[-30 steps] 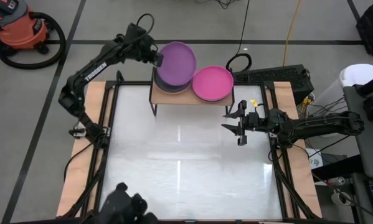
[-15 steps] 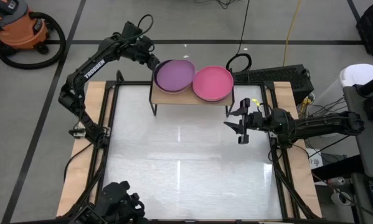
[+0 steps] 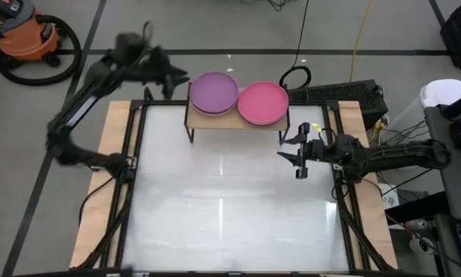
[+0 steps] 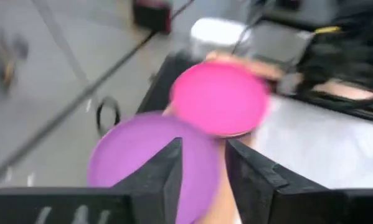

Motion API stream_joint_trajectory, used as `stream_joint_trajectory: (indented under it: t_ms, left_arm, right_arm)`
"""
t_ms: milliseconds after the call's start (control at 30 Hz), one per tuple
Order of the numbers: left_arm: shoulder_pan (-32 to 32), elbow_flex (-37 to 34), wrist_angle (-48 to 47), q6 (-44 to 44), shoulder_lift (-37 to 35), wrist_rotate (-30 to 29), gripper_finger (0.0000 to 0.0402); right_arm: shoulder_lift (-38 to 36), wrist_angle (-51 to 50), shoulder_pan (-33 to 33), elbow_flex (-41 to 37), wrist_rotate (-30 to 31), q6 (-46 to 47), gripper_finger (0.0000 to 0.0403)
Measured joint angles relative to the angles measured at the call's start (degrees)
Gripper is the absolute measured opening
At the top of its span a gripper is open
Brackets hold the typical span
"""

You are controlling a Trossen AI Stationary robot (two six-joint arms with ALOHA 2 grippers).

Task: Place and stack plates onto a shelf
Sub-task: Return to Home Position

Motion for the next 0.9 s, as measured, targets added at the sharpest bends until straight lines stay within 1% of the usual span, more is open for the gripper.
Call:
stream_joint_trajectory:
  t_ms: [100,200,300,333,433,500,567,633,700,900]
  left_arm:
    - [-4.48,-8.25,6.61,-0.51,-10.88,-0.45,0.0099]
    - [-9.59,-20.28,16.98,-3.07,-23.26,-0.69,0.0081]
    - [-14.89,-34.25,26.64,-5.70,-34.72,-0.61,0.0078]
    - [-16.51,-38.82,30.32,-6.31,-38.08,-1.57,0.0078]
    - [-19.89,-51.38,38.69,-7.00,-47.73,-6.06,0.0078]
    - [-21.12,-57.83,43.80,-6.97,-52.98,-7.72,0.0078]
    - [-21.84,-63.10,46.81,-6.96,-57.00,-8.23,0.0078]
    - [-22.31,-67.59,47.67,-7.05,-59.97,-8.17,0.0078]
    - [-22.69,-71.41,49.93,-7.17,-62.13,-8.20,0.0078]
    - [-23.48,-81.34,56.38,-9.17,-66.26,-8.18,0.0078]
  right_arm:
    - [-4.35,-6.02,-0.14,0.00,3.22,0.24,0.0160]
    - [-8.87,-13.77,-0.14,0.00,7.19,0.30,0.0160]
    - [-12.52,-21.46,-0.14,0.00,11.44,0.66,0.0160]
    - [-13.45,-23.76,-0.14,0.00,12.37,0.98,0.0160]
    - [-15.29,-29.22,-0.14,0.00,13.15,2.66,0.0160]
    - [-16.01,-32.20,-0.14,0.00,13.01,3.90,0.0160]
    - [-16.23,-35.29,-0.14,-0.03,13.01,5.11,0.0160]
    - [-16.33,-35.62,-0.07,-1.39,12.94,5.88,0.0160]
    - [-16.72,-33.15,0.14,-4.53,12.91,5.82,0.0160]
    - [-19.64,-18.99,0.12,-15.17,12.89,3.53,0.0160]
